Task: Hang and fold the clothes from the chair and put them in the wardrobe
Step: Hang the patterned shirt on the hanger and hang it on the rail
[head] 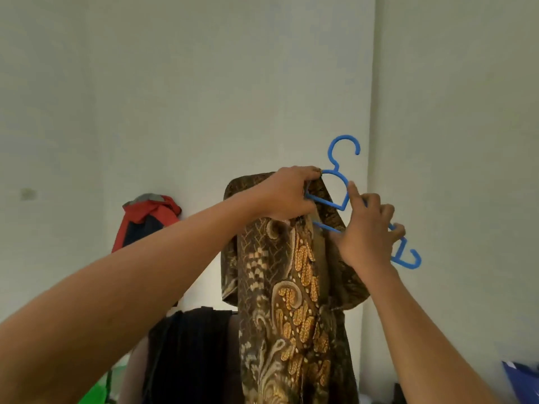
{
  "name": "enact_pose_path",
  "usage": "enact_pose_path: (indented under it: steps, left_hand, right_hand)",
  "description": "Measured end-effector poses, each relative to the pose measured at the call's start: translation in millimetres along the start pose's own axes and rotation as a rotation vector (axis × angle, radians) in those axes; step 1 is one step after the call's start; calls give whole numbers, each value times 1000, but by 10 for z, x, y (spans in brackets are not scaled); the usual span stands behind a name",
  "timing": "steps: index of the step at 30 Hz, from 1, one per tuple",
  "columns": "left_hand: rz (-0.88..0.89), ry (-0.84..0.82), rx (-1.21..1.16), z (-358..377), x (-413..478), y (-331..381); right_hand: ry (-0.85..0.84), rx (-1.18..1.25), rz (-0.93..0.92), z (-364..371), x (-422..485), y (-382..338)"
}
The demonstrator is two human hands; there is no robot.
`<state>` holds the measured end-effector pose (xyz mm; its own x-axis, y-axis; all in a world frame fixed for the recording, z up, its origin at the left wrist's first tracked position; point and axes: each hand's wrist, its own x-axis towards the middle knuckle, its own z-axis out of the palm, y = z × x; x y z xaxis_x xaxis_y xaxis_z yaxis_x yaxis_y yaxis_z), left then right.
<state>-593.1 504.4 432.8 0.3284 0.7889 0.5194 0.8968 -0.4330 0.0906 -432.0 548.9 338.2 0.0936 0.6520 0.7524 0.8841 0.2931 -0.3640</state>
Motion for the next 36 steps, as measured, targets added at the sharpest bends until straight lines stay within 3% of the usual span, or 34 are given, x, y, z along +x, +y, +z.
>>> enact_pose_path:
  steps: [5,10,14,17,19,23,28,36]
  left_hand:
    - [169,385,542,-516,-180,-141]
    - [130,438,736,-945,-202,-235]
    - [94,448,719,-1308,-251,-159]
    - [35,473,729,-1473,-303,-156]
    - [-21,493,708,-1567,-332,-186]
    - [-90,535,620,-1724,-422,-294]
    - [-85,503,606,-1827,-616,-488]
    - [-83,507,668,-1761,-903,-740]
  right_hand:
    - [67,106,-117,-363,285,-250]
    - [71,194,-245,-727,618,-544]
    - [113,274,-344,-839,752,-749]
    - [226,426,-319,-805,652,-825]
    - [270,493,-257,-747,470,-857]
    - [-70,816,-118,-591,175,-934]
    - [33,1210,218,-620,389,-847]
    - [73,1034,43,-687,507,-884]
